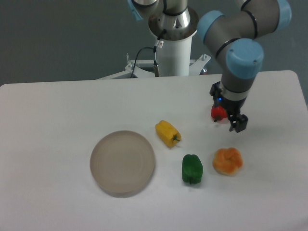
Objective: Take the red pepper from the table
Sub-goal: 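Raise the open gripper up and away from the red pepper, then move the open gripper back over the red pepper and descend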
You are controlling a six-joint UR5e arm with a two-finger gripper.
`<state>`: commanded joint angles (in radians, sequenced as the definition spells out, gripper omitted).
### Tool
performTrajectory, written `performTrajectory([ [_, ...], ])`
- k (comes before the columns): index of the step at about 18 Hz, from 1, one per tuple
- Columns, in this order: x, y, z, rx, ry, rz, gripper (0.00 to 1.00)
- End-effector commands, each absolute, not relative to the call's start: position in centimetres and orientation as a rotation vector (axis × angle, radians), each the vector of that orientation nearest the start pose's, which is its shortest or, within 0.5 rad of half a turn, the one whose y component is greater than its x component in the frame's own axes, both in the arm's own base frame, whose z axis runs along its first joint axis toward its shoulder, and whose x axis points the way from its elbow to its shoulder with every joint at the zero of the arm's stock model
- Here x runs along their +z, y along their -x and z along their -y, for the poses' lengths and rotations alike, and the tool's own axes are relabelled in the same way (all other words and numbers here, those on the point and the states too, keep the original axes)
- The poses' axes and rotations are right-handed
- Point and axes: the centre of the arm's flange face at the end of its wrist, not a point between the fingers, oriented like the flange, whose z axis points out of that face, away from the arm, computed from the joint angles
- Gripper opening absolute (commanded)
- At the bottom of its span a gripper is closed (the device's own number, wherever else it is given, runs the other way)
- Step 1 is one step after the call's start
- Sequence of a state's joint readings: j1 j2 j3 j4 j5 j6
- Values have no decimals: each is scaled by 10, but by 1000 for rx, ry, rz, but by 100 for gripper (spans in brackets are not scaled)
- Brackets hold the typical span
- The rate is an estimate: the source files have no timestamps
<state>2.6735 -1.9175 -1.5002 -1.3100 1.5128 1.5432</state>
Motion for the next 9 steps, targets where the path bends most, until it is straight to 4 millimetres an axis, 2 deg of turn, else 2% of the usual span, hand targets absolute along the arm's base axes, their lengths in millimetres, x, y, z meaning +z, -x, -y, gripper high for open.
performTrajectory([
  [2, 351, 501, -392, -47, 3026, -621, 100],
  [5, 346, 521, -360, -64, 3042, -524, 100],
  [7, 344, 528, -349, -70, 3050, -492, 100],
  [9, 333, 533, -344, -96, 3062, -471, 100],
])
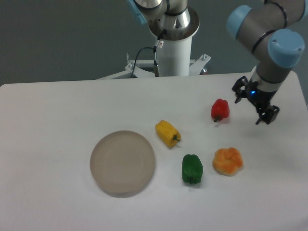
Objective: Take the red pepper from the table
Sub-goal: 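Move the open gripper back over the red pepper and descend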
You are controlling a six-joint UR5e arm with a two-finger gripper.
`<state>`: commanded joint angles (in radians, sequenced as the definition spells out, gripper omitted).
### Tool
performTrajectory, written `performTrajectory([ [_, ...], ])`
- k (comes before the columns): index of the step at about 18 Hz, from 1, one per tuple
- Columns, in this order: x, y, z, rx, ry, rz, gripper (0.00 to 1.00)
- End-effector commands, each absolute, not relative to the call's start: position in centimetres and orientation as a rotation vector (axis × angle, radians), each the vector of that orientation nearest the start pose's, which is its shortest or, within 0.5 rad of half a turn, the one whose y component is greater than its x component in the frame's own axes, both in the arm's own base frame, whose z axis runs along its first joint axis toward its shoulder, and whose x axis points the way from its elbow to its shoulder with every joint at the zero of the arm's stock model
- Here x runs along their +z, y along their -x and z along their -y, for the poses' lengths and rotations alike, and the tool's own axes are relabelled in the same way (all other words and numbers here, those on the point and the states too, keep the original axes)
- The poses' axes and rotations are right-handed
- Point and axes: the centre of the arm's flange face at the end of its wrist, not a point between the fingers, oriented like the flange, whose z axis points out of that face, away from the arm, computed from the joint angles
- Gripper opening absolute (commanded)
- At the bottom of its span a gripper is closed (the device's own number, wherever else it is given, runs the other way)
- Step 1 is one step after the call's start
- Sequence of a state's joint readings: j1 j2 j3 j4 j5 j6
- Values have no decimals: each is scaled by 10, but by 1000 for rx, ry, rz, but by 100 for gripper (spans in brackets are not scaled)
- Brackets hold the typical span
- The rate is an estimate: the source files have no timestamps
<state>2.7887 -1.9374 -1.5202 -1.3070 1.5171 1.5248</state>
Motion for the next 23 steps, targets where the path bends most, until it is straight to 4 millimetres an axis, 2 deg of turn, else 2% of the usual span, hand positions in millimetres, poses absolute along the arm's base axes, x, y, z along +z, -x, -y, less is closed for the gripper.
performTrajectory([
  [7, 310, 521, -337, -180, 3095, -269, 100],
  [11, 276, 490, -329, -307, 3111, -225, 100],
  [14, 267, 471, -323, -353, 3121, -167, 100],
  [17, 257, 458, -333, -382, 3135, -116, 100],
  [23, 240, 448, -331, -375, 3140, -71, 100],
])
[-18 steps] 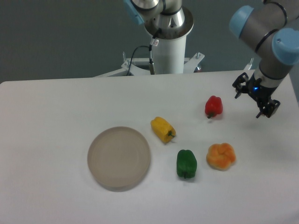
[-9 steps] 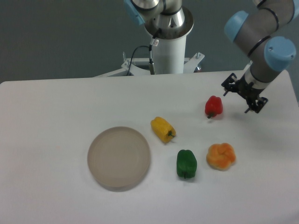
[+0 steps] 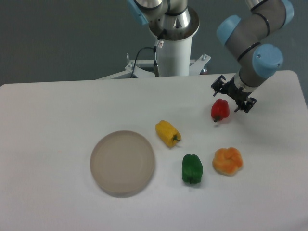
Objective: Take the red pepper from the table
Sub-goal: 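Move the open gripper back over the red pepper and descend, then close the gripper around the red pepper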
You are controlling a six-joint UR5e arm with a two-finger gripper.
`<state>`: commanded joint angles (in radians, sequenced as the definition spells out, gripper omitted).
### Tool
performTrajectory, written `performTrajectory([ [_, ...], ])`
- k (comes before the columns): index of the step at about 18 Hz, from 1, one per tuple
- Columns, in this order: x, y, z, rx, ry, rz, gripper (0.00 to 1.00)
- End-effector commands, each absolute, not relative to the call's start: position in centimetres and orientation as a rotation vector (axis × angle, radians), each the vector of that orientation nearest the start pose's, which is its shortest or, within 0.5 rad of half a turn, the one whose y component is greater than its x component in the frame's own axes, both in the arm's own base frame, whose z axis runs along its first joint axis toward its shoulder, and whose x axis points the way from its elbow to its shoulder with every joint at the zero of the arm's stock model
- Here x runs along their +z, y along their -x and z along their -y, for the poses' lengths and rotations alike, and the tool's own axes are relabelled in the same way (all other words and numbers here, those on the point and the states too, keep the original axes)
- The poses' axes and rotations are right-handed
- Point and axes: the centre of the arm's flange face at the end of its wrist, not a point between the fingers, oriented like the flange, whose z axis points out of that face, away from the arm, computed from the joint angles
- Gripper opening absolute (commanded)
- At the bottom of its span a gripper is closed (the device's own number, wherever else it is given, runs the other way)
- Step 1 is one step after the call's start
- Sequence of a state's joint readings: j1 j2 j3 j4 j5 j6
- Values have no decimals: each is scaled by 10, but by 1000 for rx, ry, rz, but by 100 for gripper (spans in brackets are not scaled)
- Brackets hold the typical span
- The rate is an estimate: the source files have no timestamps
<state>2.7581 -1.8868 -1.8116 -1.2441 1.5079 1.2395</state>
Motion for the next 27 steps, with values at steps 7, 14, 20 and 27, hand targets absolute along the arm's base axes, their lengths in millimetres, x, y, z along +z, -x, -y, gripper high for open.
performTrajectory([
  [7, 222, 433, -358, -329, 3159, 26, 100],
  [14, 218, 432, -356, -278, 3160, 19, 67],
  [20, 239, 446, -360, -196, 3168, 2, 36],
  [27, 325, 456, -430, -4, 3130, -163, 32],
])
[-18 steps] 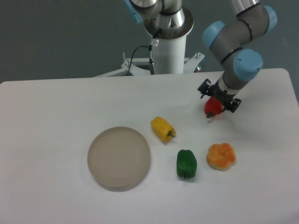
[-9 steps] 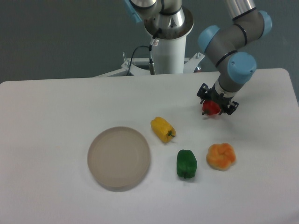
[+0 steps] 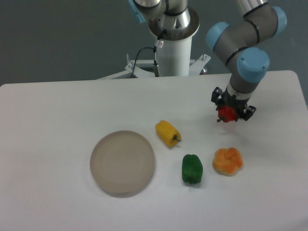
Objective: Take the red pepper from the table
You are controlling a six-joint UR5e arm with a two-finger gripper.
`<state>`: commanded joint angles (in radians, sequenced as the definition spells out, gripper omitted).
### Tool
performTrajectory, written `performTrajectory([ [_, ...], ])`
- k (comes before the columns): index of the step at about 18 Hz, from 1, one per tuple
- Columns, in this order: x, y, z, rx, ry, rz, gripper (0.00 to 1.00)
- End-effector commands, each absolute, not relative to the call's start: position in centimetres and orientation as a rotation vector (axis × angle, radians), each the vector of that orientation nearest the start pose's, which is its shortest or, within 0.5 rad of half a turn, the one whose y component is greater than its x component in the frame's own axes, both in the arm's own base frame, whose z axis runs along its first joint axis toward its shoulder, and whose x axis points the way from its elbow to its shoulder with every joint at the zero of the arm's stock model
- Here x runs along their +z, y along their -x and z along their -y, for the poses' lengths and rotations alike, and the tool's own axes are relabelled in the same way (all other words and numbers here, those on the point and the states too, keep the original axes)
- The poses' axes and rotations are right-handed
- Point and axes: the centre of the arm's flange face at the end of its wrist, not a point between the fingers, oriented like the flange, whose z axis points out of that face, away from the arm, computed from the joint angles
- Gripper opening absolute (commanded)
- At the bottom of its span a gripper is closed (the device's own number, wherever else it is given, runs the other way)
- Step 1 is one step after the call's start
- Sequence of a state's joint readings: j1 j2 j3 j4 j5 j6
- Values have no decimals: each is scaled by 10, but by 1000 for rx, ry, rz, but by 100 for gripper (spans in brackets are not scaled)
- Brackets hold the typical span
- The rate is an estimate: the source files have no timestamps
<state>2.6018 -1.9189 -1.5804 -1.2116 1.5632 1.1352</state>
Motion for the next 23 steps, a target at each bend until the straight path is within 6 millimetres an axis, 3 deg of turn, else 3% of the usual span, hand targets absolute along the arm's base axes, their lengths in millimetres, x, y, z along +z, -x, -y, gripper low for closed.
performTrajectory([
  [5, 362, 472, -454, 18, 3083, -191, 34],
  [10, 365, 469, -481, 30, 3051, -284, 34],
  [13, 365, 470, -480, 37, 3038, -448, 34],
  [23, 363, 469, -474, 49, 3084, -458, 35],
])
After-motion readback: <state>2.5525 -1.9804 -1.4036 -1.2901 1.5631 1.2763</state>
